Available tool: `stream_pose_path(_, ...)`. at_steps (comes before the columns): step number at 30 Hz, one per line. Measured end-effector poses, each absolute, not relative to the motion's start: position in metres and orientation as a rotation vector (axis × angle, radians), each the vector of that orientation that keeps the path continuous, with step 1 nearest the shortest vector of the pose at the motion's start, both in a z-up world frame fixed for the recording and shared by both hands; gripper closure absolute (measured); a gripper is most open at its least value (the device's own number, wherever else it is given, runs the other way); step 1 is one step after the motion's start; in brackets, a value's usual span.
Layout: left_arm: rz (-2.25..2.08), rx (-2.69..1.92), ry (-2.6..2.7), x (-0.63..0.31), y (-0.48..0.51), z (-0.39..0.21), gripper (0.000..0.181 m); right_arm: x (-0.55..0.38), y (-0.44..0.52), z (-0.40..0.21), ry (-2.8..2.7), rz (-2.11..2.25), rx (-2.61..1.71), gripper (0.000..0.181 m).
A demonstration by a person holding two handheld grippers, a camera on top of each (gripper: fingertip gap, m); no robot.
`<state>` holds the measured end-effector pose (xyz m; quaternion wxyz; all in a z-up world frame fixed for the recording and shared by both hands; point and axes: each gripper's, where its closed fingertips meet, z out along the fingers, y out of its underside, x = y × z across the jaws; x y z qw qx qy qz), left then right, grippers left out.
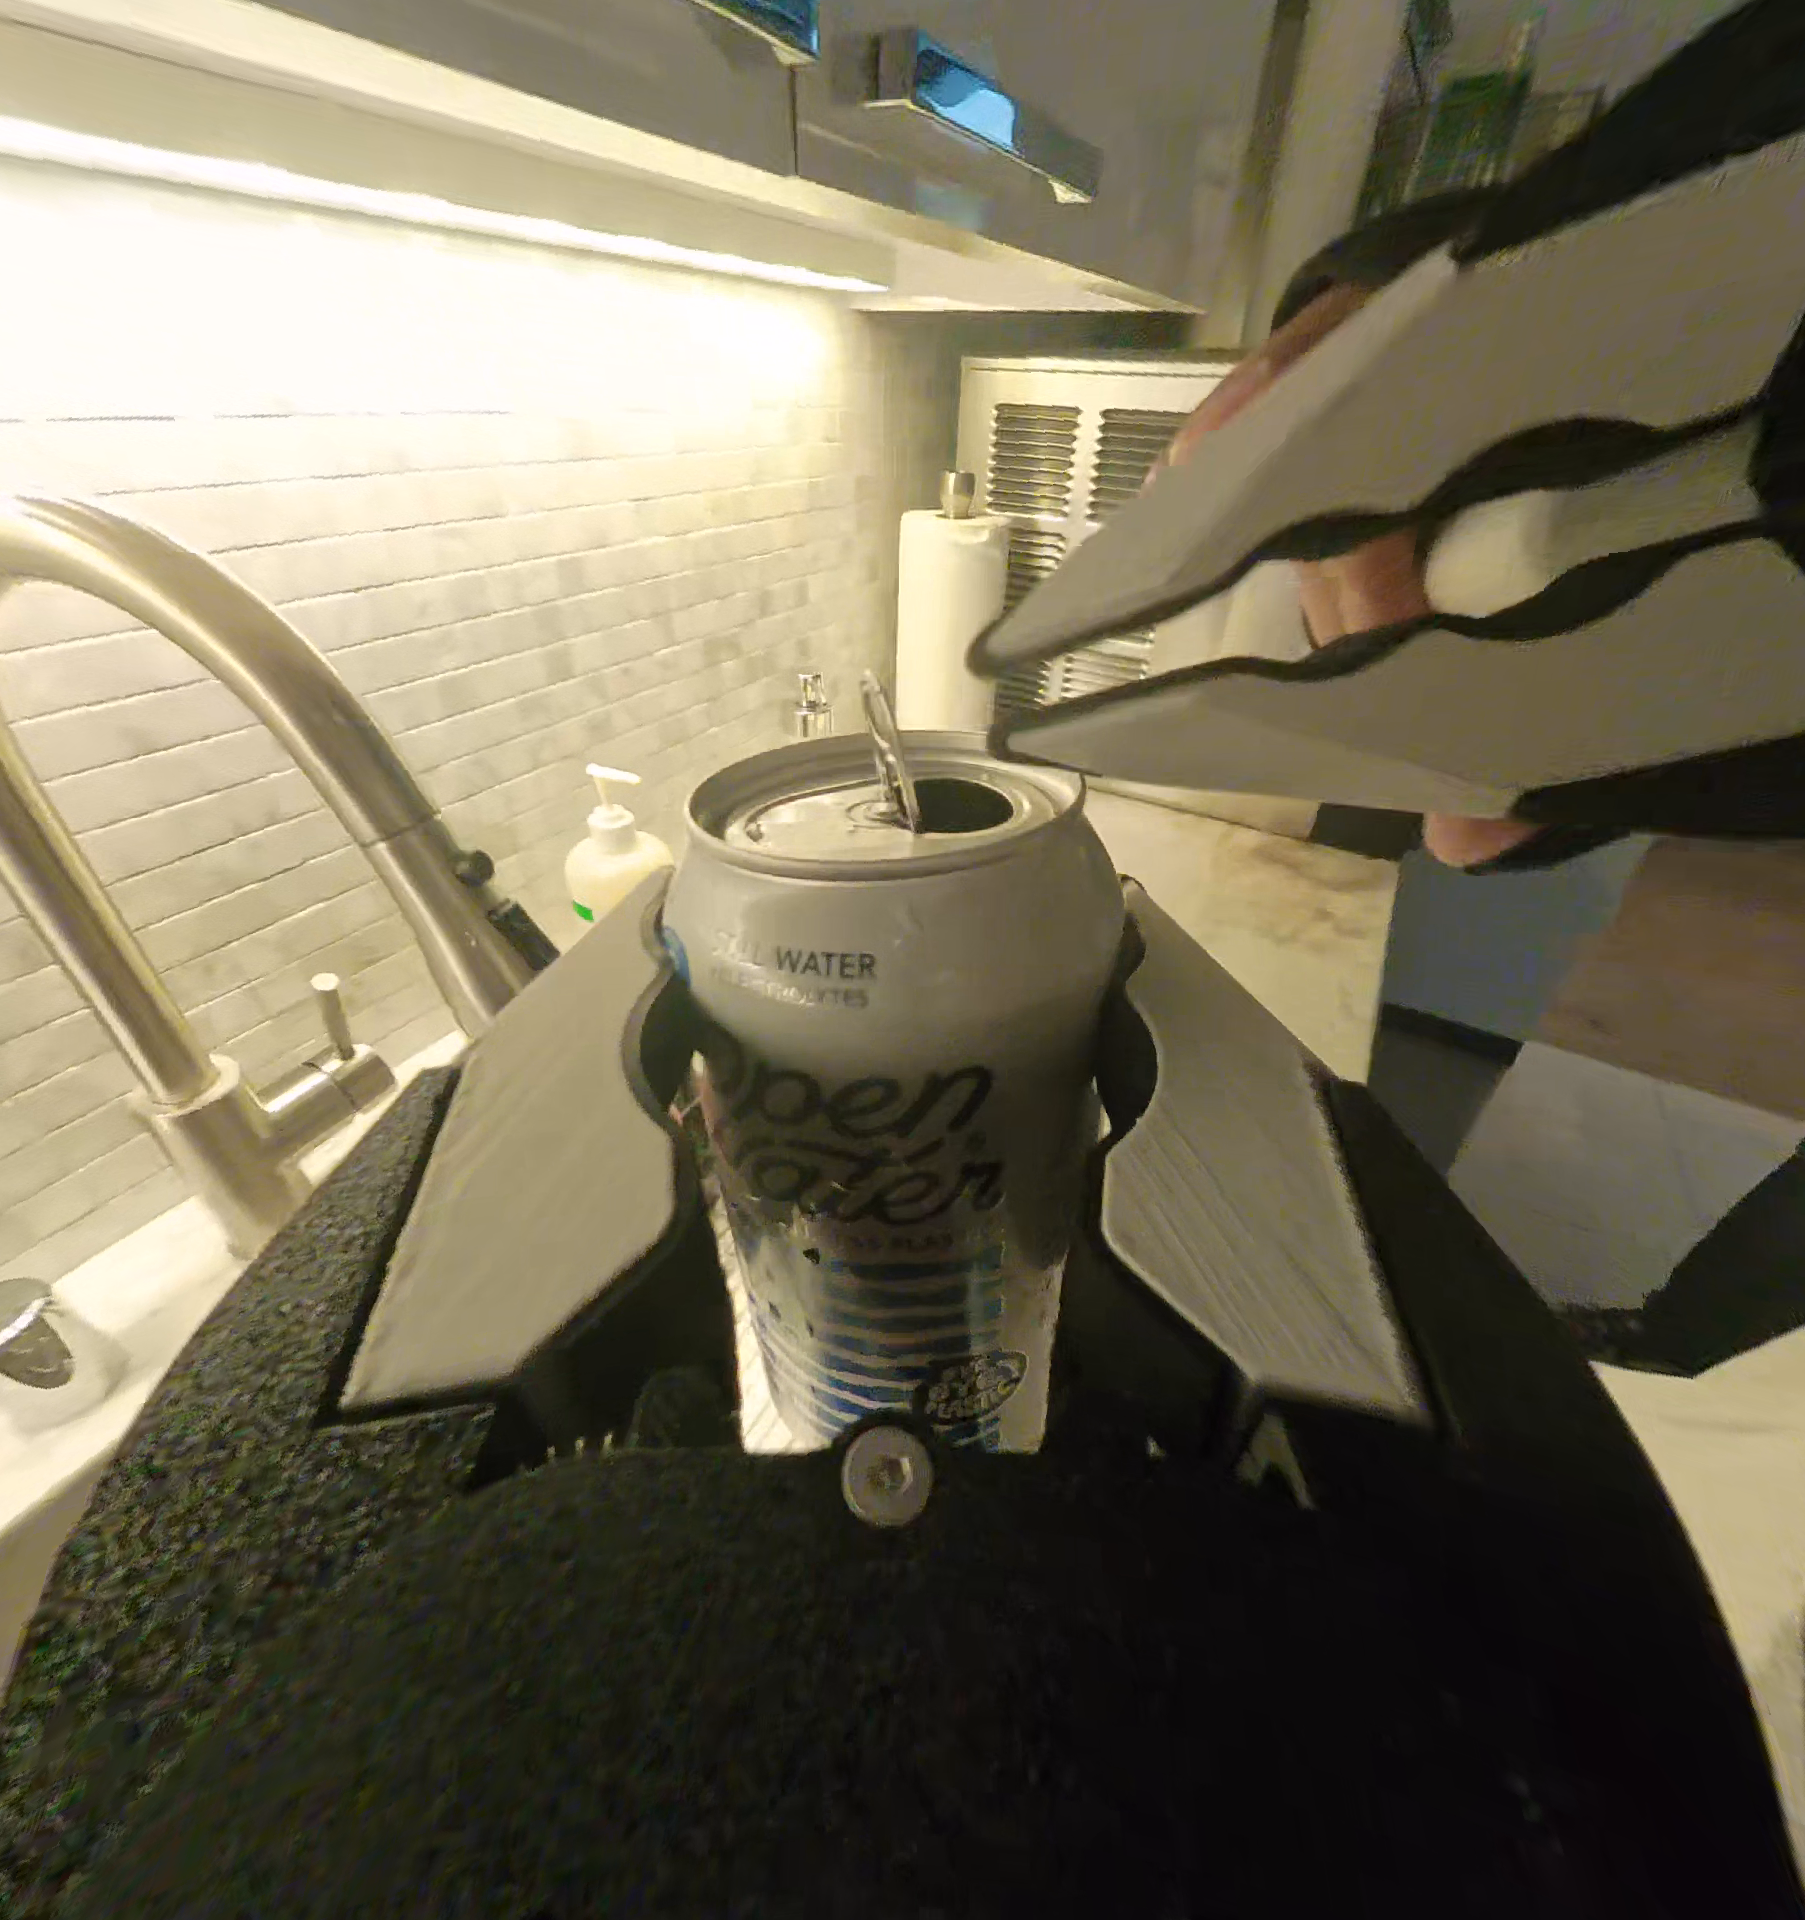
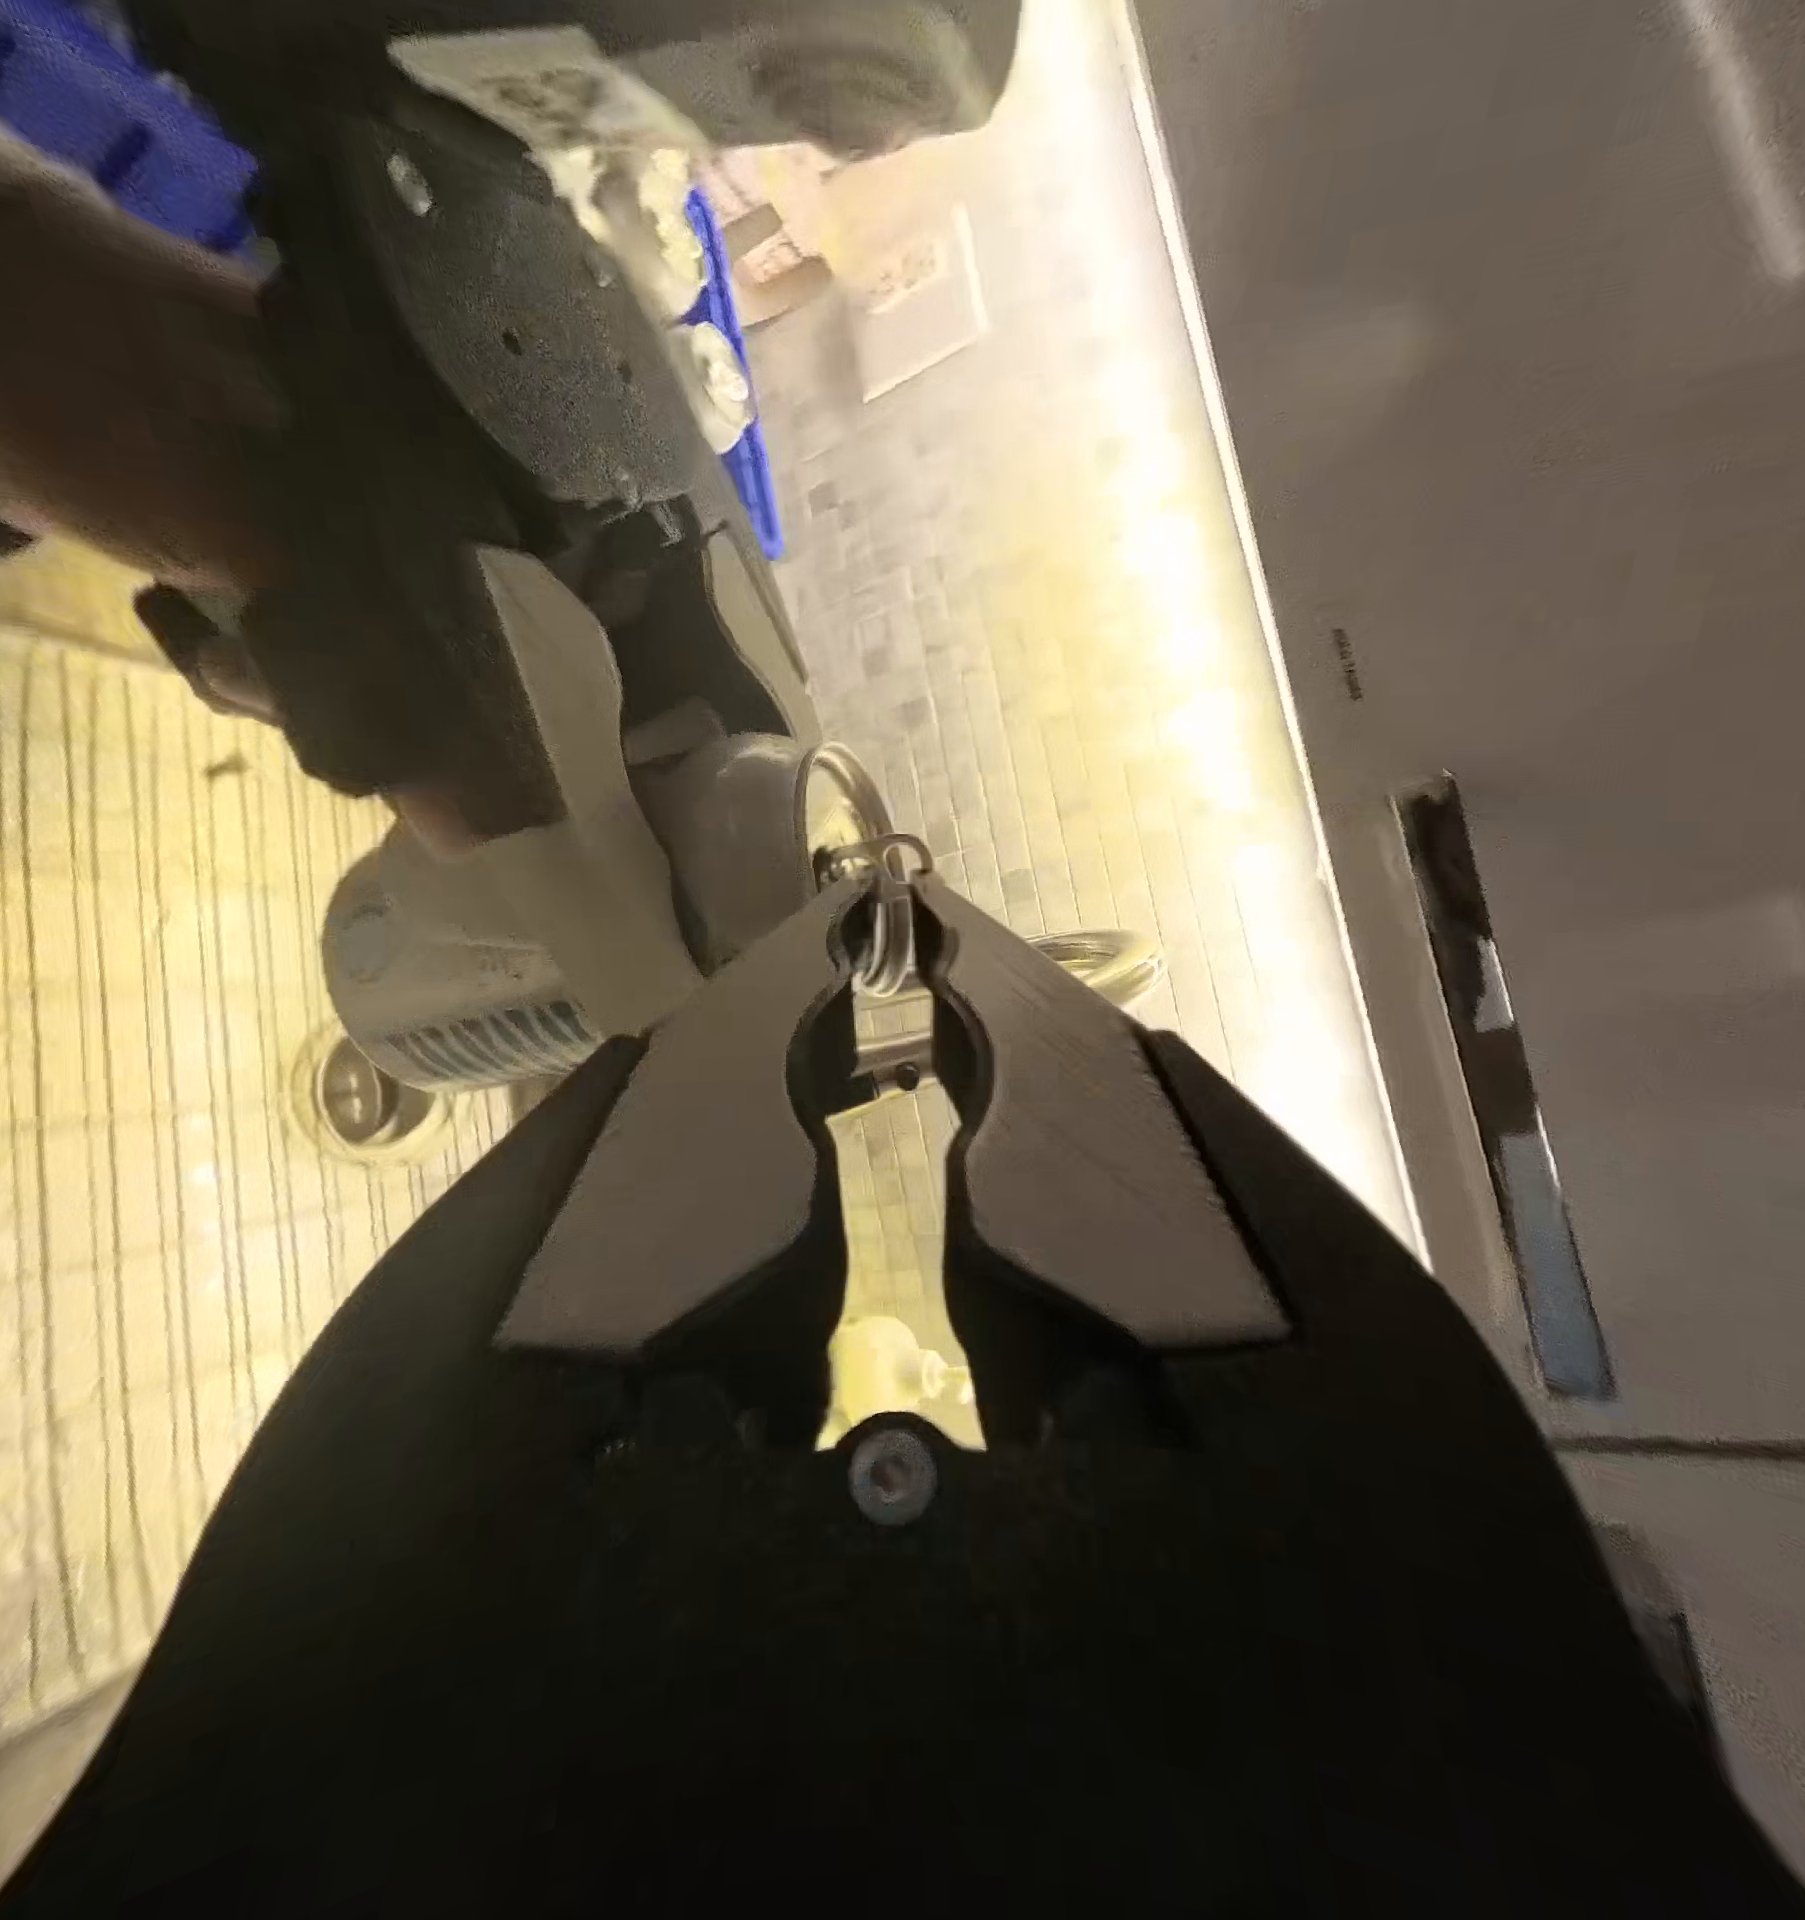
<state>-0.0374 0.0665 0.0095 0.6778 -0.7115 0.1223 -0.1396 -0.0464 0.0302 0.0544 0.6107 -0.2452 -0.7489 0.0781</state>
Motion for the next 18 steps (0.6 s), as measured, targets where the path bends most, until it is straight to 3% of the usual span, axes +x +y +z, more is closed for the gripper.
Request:
stream_pose_path(2,-0.306,-1.596,0.295,-0.038,0.068,0.011,0.104,-0.041,0.027,0.06,-1.687,0.297,-0.636,0.167)
stream_pose_path(7,-0.305,-1.6,0.328,-0.037,0.071,0.012,0.104,-0.02,0.035,0.075,-1.591,0.485,-0.771,0.163)
stream_pose_path(18,-0.396,-1.583,0.483,0.013,0.066,0.002,0.104,0.0,0.027,0.054,-2.031,0.822,-0.89,0.181)
